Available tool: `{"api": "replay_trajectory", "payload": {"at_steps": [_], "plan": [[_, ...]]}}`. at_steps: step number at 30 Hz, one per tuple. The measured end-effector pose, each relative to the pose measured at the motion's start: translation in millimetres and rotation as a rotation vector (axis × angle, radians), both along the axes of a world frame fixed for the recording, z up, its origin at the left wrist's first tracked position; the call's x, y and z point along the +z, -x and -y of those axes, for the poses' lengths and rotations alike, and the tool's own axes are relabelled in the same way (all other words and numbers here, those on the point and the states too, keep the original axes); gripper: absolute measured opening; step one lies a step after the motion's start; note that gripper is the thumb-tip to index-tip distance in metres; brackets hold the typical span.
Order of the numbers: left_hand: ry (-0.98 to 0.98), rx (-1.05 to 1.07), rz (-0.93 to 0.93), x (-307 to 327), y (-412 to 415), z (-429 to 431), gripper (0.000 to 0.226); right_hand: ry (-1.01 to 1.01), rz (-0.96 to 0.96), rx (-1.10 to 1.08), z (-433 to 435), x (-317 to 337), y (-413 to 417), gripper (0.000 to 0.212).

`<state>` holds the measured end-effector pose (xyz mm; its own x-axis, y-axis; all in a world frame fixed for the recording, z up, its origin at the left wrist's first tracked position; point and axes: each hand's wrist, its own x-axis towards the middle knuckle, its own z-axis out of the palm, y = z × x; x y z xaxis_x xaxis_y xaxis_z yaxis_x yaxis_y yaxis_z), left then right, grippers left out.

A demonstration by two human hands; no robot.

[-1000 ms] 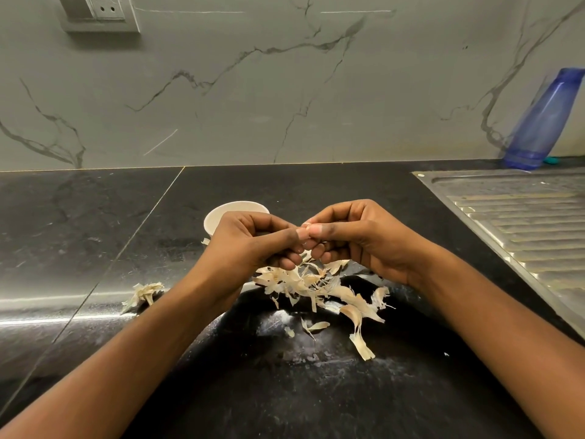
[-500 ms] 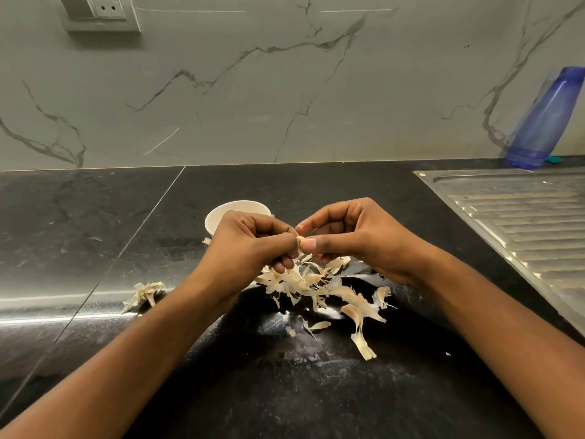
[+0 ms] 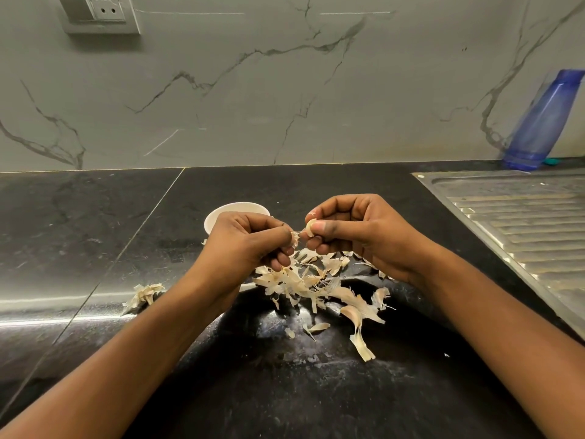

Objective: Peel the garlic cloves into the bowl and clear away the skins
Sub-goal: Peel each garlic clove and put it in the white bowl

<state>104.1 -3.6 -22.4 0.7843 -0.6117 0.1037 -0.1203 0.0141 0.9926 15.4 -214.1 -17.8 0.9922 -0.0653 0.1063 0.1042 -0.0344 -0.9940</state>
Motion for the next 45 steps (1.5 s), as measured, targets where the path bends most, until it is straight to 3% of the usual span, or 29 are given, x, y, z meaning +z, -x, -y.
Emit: {"api": "replay_trajectory", "payload": {"at_steps": [7, 12, 21, 30, 38, 45], "plan": [[-0.017, 0.025, 0.079, -0.2, -0.3, -2.1, 0.001, -0.019, 0.004, -0.041, 0.8, 0.8, -0.2, 0.022], [0.002, -0.027, 0.056, 0.5, 2.6, -2.0, 0.013, 0.013, 0.004, -0.051, 0.9, 1.9, 0.4, 0.025], [-0.034, -0.015, 0.121, -1.3, 4.3, -0.8, 0.004, 0.143, 0.044, -0.082, -3.8, 1.2, 1.4, 0.016], [-0.103, 0.022, 0.268, -4.7, 4.4, 1.8, 0.005, 0.133, 0.063, -0.080, -6.3, 0.2, 1.5, 0.020], [-0.087, 0.049, 0.266, -0.8, 1.5, -0.2, 0.006, 0.064, 0.067, -0.076, -4.9, -0.1, 1.1, 0.024], [-0.064, -0.018, 0.153, 1.0, 5.5, -1.3, 0.006, 0.094, 0.078, -0.089, -4.2, -0.5, 1.2, 0.018]]}}
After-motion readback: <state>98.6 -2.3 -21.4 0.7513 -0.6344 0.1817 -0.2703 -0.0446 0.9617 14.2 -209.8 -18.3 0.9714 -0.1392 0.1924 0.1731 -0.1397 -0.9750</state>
